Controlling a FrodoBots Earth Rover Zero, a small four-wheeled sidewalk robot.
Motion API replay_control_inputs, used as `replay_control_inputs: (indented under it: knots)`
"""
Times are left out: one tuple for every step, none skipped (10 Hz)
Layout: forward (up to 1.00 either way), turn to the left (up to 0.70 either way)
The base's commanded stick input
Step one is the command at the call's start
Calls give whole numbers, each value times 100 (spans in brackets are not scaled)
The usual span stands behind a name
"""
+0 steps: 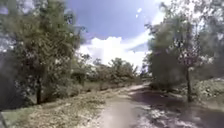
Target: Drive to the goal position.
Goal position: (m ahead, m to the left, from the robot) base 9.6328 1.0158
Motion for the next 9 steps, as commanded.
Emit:
replay_control_inputs:
  knots:
    - [70,0]
    - [70,0]
    - [70,0]
    - [70,0]
    - [70,0]
    - [70,0]
    - [70,0]
    - [70,0]
    - [70,0]
